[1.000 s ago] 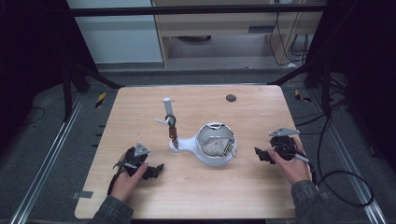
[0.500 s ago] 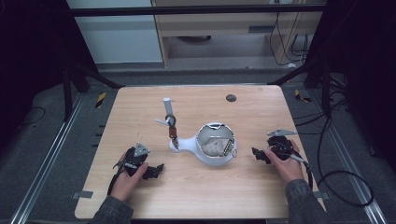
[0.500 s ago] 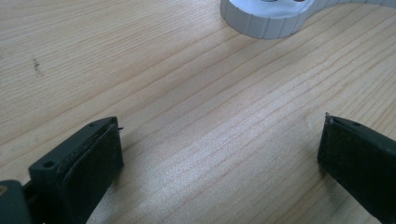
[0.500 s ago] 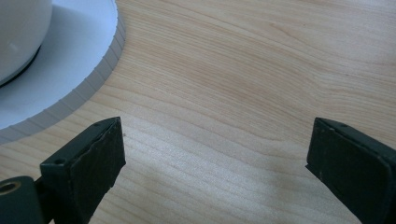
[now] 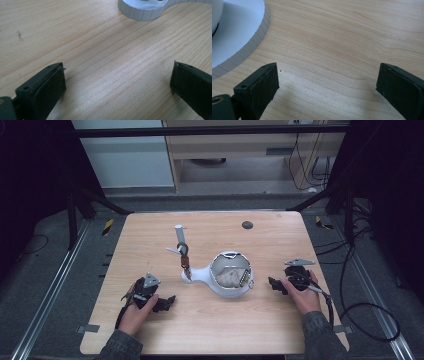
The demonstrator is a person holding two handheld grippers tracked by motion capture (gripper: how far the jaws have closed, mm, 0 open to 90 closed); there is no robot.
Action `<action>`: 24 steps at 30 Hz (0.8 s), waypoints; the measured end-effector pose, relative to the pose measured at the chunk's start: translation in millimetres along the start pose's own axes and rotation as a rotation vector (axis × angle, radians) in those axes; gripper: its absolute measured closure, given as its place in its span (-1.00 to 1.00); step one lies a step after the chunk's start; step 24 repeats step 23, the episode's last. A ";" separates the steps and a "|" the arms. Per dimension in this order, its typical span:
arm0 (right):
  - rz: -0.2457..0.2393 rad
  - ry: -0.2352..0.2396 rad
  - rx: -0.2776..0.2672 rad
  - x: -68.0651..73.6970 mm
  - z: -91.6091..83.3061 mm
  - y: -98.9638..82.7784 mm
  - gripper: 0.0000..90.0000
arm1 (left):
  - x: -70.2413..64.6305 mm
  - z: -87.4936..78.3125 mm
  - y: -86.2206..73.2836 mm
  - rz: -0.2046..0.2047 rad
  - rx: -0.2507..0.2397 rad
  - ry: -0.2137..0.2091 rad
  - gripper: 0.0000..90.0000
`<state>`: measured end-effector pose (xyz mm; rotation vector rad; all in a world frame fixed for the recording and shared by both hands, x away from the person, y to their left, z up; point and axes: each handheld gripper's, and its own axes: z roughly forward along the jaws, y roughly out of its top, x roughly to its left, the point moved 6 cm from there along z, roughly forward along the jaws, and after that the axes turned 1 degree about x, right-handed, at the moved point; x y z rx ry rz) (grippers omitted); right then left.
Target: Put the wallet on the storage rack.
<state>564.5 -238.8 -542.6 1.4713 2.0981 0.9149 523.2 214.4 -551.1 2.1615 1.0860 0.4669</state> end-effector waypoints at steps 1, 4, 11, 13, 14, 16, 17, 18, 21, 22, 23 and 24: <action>0.004 -0.003 0.002 -0.3 1.2 -0.8 -0.91 | 0.0 0.0 0.0 0.000 0.000 0.000 -1.00; 0.009 -0.004 0.007 -1.1 4.1 -2.8 -0.91 | 0.0 0.0 0.0 0.000 0.000 0.000 -1.00; 0.006 -0.016 0.001 0.7 8.0 -4.3 -0.92 | 0.1 0.0 0.0 0.000 0.000 0.000 -1.00; 0.012 -0.021 -0.002 1.6 8.8 -4.1 -0.93 | 0.1 0.0 0.0 0.000 0.000 0.000 -1.00; 0.004 -0.034 -0.002 2.6 10.0 -4.2 -0.94 | 0.1 0.0 0.0 0.000 0.000 0.000 -1.00; 0.004 -0.047 0.004 4.2 10.6 -4.2 -0.95 | 0.1 0.1 0.1 0.000 0.000 0.000 -1.00; 0.004 -0.047 0.004 4.2 10.6 -4.2 -0.95 | 0.1 0.1 0.1 0.000 0.000 0.000 -1.00; -0.001 -0.055 0.005 4.4 10.4 -4.8 -0.95 | 0.1 0.1 0.1 0.000 0.000 0.000 -1.00; 0.001 -0.058 0.004 5.8 9.2 -6.1 -0.95 | 0.1 0.1 0.2 0.000 0.000 0.000 -1.00; 0.007 -0.060 0.003 6.9 8.6 -6.5 -0.95 | 0.1 0.2 0.3 0.000 -0.001 -0.001 -1.00; 0.013 -0.065 0.004 8.9 7.1 -8.2 -0.95 | 0.1 0.2 0.3 0.000 -0.001 -0.001 -1.00; 0.013 -0.065 0.004 8.9 7.1 -8.2 -0.95 | 0.1 0.2 0.3 0.000 -0.001 -0.001 -1.00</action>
